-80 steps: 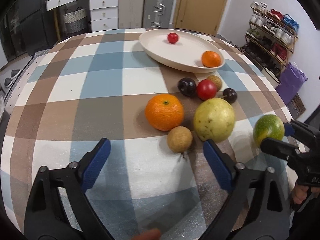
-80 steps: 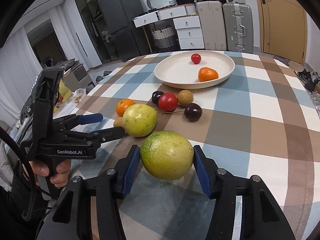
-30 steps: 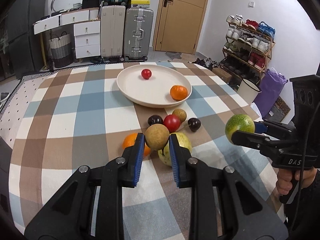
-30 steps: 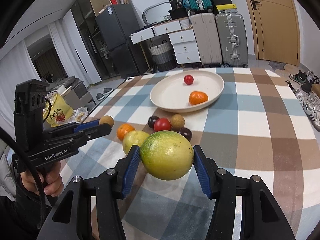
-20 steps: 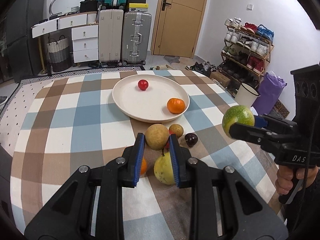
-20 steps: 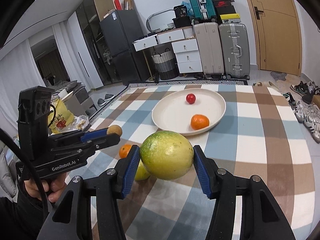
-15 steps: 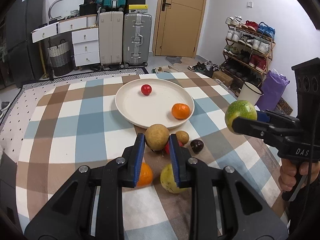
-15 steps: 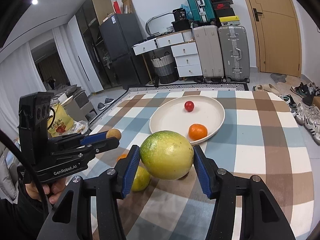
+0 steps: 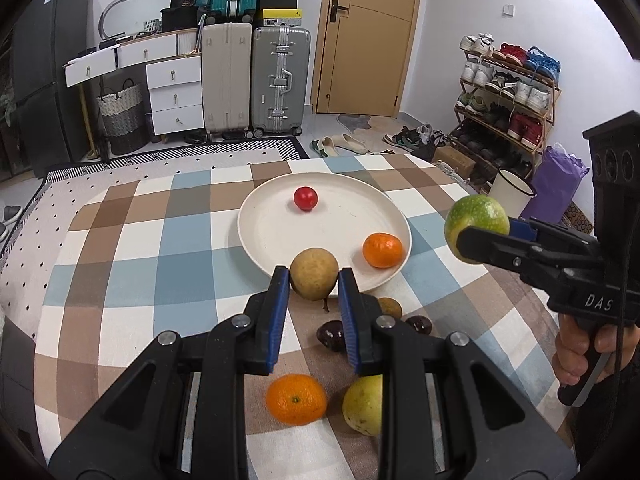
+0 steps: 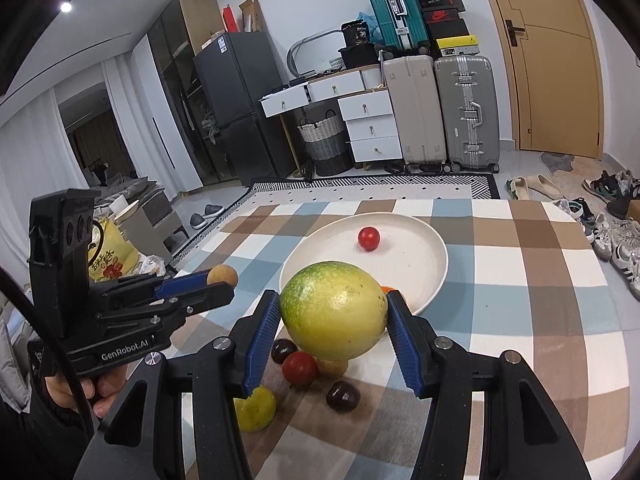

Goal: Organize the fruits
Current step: 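Carry the pear and pomelo onto the plate and release both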

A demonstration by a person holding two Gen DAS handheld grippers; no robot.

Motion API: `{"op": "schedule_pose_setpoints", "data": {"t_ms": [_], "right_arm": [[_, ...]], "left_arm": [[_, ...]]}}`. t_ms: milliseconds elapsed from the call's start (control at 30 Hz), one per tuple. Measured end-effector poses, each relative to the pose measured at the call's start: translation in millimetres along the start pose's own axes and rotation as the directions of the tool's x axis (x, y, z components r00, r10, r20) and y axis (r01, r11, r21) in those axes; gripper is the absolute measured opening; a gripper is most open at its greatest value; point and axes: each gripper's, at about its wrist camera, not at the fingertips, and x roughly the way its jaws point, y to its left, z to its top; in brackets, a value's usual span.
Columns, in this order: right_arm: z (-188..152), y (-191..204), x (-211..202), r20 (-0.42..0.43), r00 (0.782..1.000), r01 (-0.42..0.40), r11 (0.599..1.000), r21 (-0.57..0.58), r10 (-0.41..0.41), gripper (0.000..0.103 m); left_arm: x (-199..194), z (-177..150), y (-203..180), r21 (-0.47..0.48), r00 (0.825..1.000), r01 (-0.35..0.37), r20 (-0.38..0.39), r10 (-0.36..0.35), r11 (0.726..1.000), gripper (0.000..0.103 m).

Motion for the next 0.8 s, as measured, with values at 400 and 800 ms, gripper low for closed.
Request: {"op": "schedule_pose_setpoints", "data": {"t_ms": [400, 800], "right_arm": [[23.1, -10.1, 30.9, 0.002, 1.000, 0.018, 0.999, 0.036, -0.018, 0.054], [33.7, -44.5, 70.3, -0.048, 0.998, 0.050, 0.998, 0.048, -0.048, 0.054]], "left_arm": [[32.1, 15.8, 5.3, -0.001, 1.000, 0.004, -0.008, -0.005, 1.000, 0.022], [68.6, 21.8, 19.3, -0.009, 0.999, -0.011, -0.042, 0.011, 1.000, 0.022]]}}
